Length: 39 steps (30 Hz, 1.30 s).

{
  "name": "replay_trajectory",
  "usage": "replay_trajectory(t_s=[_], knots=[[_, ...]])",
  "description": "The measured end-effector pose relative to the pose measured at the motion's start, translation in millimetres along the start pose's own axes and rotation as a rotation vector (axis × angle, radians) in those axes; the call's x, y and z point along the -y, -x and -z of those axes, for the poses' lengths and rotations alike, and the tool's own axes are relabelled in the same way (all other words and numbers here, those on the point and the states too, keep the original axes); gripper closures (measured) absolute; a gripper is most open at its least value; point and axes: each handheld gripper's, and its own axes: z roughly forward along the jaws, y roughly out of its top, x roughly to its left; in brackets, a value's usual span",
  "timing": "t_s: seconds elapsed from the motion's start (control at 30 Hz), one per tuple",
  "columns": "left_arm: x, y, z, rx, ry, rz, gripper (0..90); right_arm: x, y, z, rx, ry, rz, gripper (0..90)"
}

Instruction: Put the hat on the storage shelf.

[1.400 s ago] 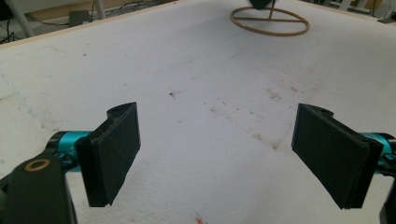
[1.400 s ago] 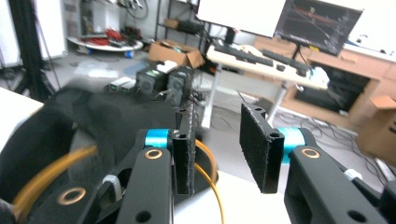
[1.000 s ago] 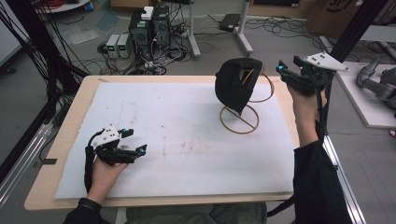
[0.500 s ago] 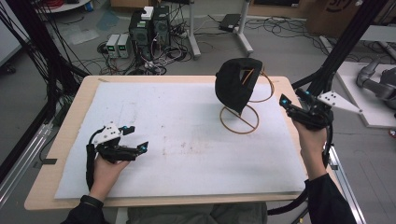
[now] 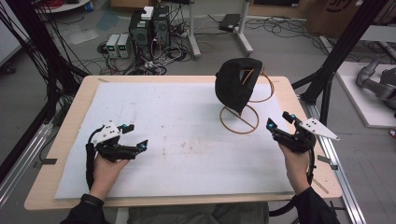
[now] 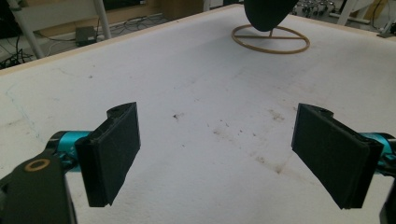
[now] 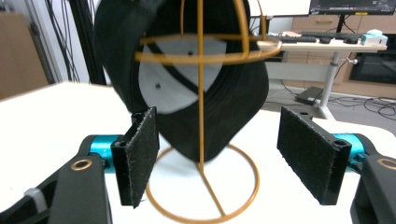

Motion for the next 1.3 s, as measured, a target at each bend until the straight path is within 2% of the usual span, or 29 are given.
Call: replay_trajectory(t_s=[0.1,0.23,0.3,0.4,0.67,1.3], knots=[[0.0,-0.6,0.6,-0.004,0.003,0.0,15.5,9.5,-0.2,-3.2,-0.001,-0.02,0.013,29.2],[0.6,-0.9,2.4,-0.01,0.006,0.0,15.5,16.0,-0.8,-8.9,-0.001,-0.083,0.029,28.6],[1.2,-1.1,3.9,-0.014,0.006,0.002,15.5,19.5,-2.2,-9.9,-0.001,-0.075,0.038,28.7],[1.7,-1.8,6.6,-0.023,0.01,0.003,15.5,24.3,-2.6,-12.9,-0.005,-0.103,0.051,28.7],[2.5,-3.0,9.7,-0.035,0.014,0.01,15.4,28.8,1.9,-12.9,0.004,-0.122,0.052,28.7],[2.5,-3.3,8.4,-0.032,0.011,0.007,15.5,33.5,-0.5,-15.3,-0.005,-0.164,0.086,28.7]])
